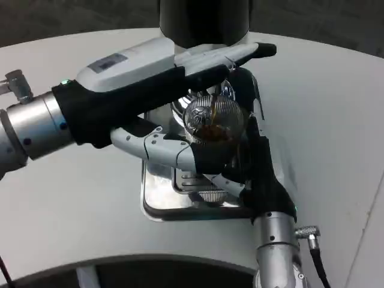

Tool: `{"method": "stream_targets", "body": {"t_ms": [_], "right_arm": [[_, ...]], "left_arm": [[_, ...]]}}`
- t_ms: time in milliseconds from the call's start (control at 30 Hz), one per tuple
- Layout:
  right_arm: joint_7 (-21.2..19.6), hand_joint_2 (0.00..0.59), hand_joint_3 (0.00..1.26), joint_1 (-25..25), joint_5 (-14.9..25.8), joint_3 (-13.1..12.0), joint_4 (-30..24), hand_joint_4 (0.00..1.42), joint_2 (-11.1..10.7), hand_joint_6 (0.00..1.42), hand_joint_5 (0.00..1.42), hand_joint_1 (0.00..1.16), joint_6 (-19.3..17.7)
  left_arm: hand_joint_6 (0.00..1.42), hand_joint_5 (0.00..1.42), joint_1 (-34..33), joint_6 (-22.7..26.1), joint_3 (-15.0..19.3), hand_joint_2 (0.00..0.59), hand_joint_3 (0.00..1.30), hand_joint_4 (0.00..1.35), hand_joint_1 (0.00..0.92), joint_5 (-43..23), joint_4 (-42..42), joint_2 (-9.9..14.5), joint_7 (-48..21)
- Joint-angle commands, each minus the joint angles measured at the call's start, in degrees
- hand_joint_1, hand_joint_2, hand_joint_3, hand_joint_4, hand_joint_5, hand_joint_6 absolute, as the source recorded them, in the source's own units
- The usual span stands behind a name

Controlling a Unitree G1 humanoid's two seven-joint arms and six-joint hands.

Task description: Grasp the cup under the faucet to collect the drink, then remove the cup.

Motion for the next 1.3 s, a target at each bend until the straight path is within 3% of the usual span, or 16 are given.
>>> {"method": "stream_targets", "body": {"t_ms": [33, 333, 600, 867, 967, 1133, 1200, 1300], "right_arm": [[-1.3, 0.186, 0.0, -1.0, 1.3, -0.5, 2.7, 0.04, 1.0, 0.03, 0.0, 0.75, -0.9], [-1.8, 0.185, 0.0, -2.1, 2.0, -0.1, 4.8, 0.11, 1.0, 0.07, 0.04, 0.77, -2.0], [-0.7, 0.184, 0.02, -2.3, 2.7, 0.3, 5.8, 0.16, 0.7, 0.11, 0.1, 0.78, -2.8], [-0.3, 0.18, 0.06, -3.6, 3.3, 0.8, 8.0, 0.19, 0.9, 0.14, 0.12, 0.79, -3.8], [-0.9, 0.18, 0.1, -4.7, 3.6, 0.4, 9.6, 0.26, 0.9, 0.2, 0.18, 0.81, -4.3], [-3.3, 0.176, 0.21, -5.8, 4.2, -0.6, 11.4, 0.44, 1.2, 0.39, 0.34, 0.87, -5.5], [-4.8, 0.173, 0.26, -6.3, 4.7, -1.1, 12.2, 0.49, 1.6, 0.52, 0.42, 0.91, -6.2], [-7.0, 0.171, 0.39, -7.0, 5.3, -1.8, 13.5, 0.63, 2.1, 0.83, 0.64, 1.03, -7.3]], "left_arm": [[0.0, 0.04, 1.5, 0.6, -0.5, 0.079, 0.0, 0.0, 0.0, 0.4, -0.4, 0.8, -0.8], [0.0, 0.05, 2.0, 0.6, 0.2, 0.085, 0.0, 0.0, 0.0, -0.2, -0.7, 0.6, -0.3], [0.01, 0.06, 4.2, -4.6, 7.5, 0.113, 0.0, 0.0, 0.0, -7.1, 0.4, -4.9, 6.7], [0.01, 0.06, 4.8, -4.5, 8.7, 0.12, 0.0, 0.0, 0.0, -8.0, 0.5, -5.1, 7.3], [0.02, 0.06, 5.1, -4.4, 9.1, 0.121, 0.0, 0.0, 0.0, -7.9, 0.5, -4.9, 7.3], [0.02, 0.06, 5.7, -4.1, 9.9, 0.122, 0.0, 0.0, 0.0, -7.6, 0.3, -4.5, 7.4], [0.02, 0.06, 5.9, -4.1, 10.1, 0.124, 0.0, 0.0, 0.0, -7.4, 0.3, -4.4, 7.4], [0.02, 0.06, 6.3, -4.1, 10.4, 0.125, 0.0, 0.0, 0.0, -7.3, 0.2, -4.0, 7.3]]}}
